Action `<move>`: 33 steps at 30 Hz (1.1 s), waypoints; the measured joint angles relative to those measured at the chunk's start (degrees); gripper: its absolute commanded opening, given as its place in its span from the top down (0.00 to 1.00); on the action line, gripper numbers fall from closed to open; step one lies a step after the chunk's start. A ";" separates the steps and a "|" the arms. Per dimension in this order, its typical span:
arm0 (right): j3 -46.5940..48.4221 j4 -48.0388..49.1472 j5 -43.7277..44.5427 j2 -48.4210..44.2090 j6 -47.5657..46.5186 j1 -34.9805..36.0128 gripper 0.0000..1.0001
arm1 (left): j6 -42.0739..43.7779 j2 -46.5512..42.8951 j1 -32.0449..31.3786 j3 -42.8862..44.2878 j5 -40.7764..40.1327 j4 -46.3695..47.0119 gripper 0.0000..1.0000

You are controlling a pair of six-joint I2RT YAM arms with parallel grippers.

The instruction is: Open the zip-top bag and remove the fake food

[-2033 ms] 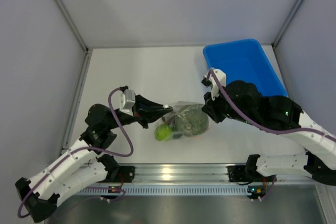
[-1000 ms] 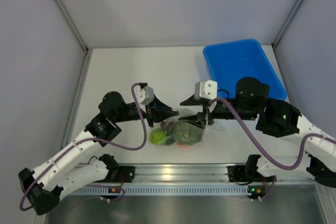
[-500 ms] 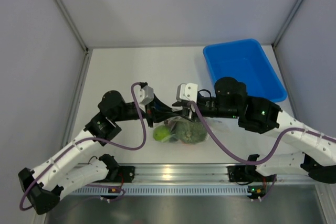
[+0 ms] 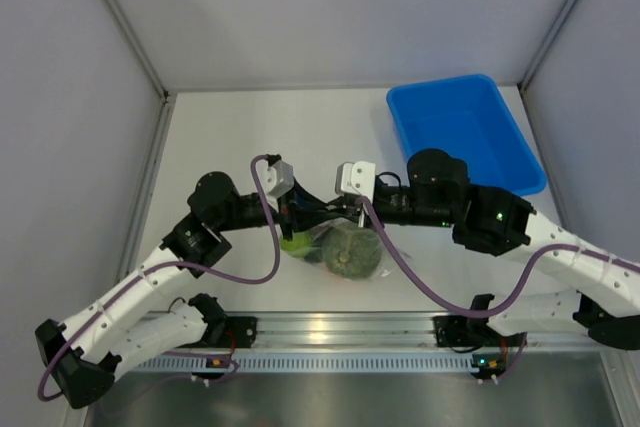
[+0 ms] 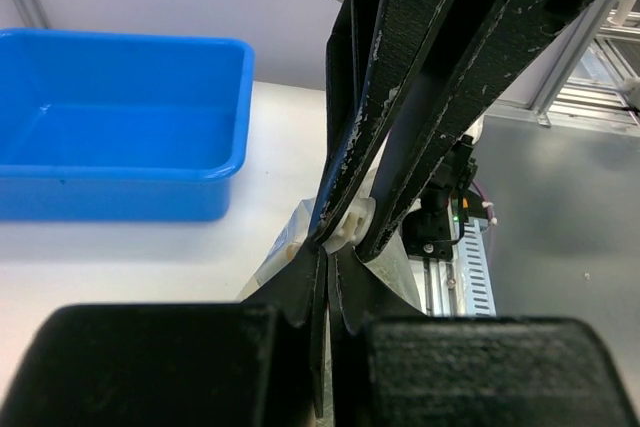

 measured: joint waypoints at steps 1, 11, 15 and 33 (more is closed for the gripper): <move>-0.09 0.04 0.39 -0.02 -0.02 0.00 1.00 | -0.02 0.00 0.00 0.02 -0.31 -0.02 1.00; -4.96 2.73 7.28 -3.50 2.10 -0.42 1.00 | -0.87 -1.92 -0.07 0.00 -7.04 -1.33 1.00; -7.19 2.86 10.03 -5.77 3.91 -1.62 1.00 | -1.18 -3.23 -0.26 0.00 -11.37 -1.33 1.00; -15.72 -5.22 14.93 -15.61 14.43 -4.11 1.00 | -6.80 -7.21 -0.68 -2.71 -45.70 0.20 1.00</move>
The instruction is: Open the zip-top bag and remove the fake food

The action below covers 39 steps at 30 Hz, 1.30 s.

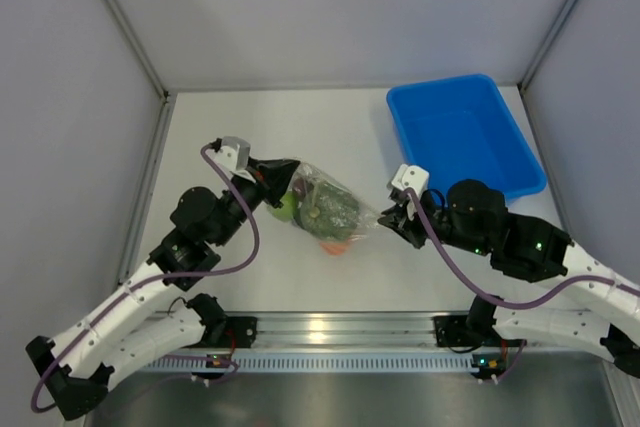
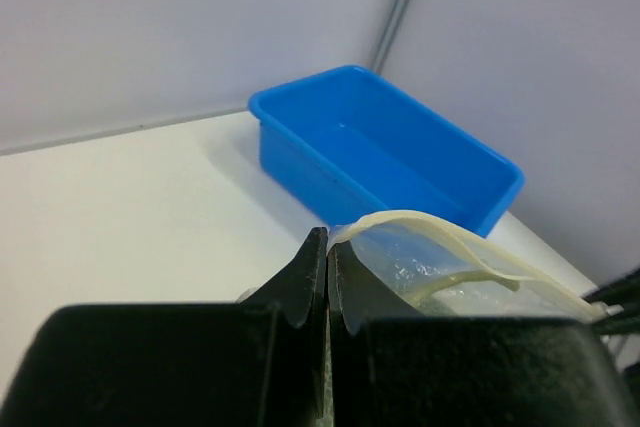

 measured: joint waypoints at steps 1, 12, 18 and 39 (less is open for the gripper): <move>-0.55 -0.52 -0.22 -0.92 0.72 -0.04 1.00 | -0.37 0.28 -0.02 0.00 -1.66 0.04 1.00; -5.46 -2.91 -4.57 -4.57 5.14 -0.07 1.00 | -4.59 4.81 0.09 0.00 -10.25 -0.22 1.00; -6.95 -2.43 -4.76 -2.82 7.82 -0.09 0.97 | -3.74 6.45 0.87 0.00 -2.14 2.01 1.00; -14.97 1.40 4.61 -2.58 15.78 -0.20 0.55 | 0.13 15.96 4.07 -0.42 24.44 5.88 1.00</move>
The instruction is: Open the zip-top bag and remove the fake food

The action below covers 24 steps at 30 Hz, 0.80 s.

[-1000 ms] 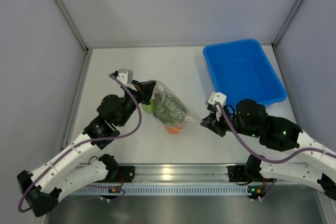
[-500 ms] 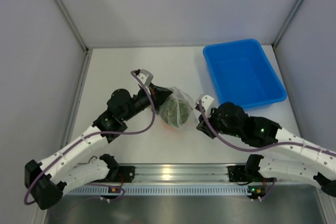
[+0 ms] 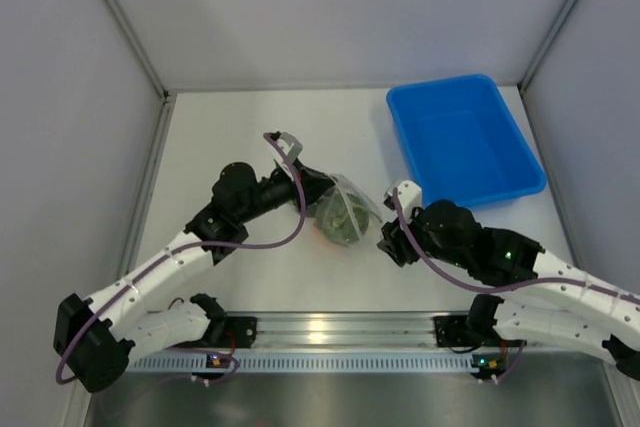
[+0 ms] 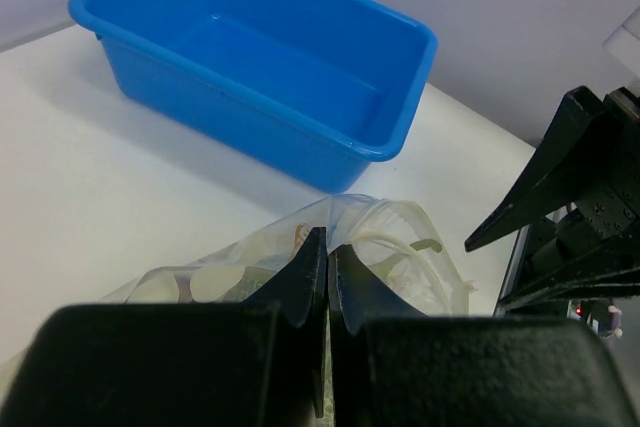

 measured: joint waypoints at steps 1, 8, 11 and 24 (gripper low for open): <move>0.00 -0.02 0.61 -0.44 0.09 -0.13 0.55 | -0.02 0.02 0.17 0.00 0.22 0.02 1.00; 0.85 0.26 5.46 0.52 1.86 -2.99 0.55 | -0.37 0.74 0.92 0.00 3.63 0.48 1.00; 2.08 1.09 5.20 1.16 2.12 -5.42 0.55 | -0.48 0.87 1.09 0.00 4.76 0.50 1.00; 7.21 7.28 -2.14 5.07 1.95 -8.46 0.55 | -2.47 2.03 1.84 0.04 6.56 0.85 1.00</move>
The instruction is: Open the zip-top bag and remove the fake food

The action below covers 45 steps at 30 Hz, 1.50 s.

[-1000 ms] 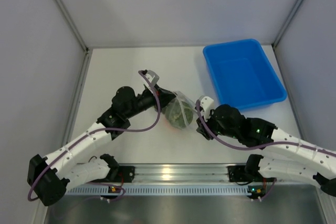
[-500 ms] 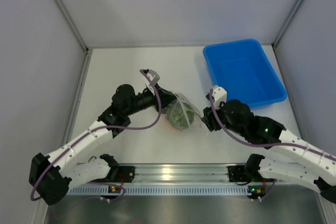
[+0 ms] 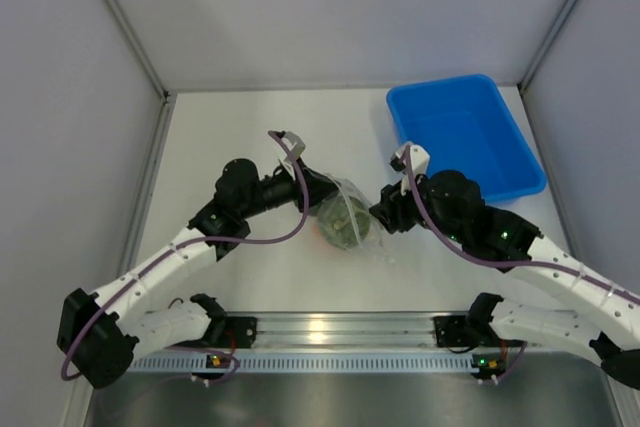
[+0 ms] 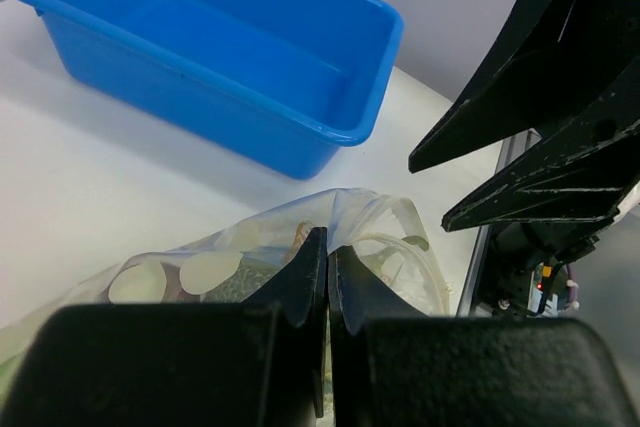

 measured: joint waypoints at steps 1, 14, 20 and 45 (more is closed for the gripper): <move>0.00 0.15 -0.28 0.39 -0.07 -0.04 0.55 | -0.20 0.11 0.07 0.07 0.17 0.00 1.00; 0.00 3.21 3.04 6.43 -2.27 -1.22 1.00 | -1.22 1.25 0.61 1.62 2.78 -0.22 1.00; 0.31 2.67 4.85 6.84 1.75 -1.27 1.00 | -1.11 8.20 1.53 10.36 1.53 -6.71 1.00; 3.39 2.49 13.25 15.08 17.14 -2.40 1.00 | -0.81 16.11 -2.75 24.50 -17.51 -24.50 0.32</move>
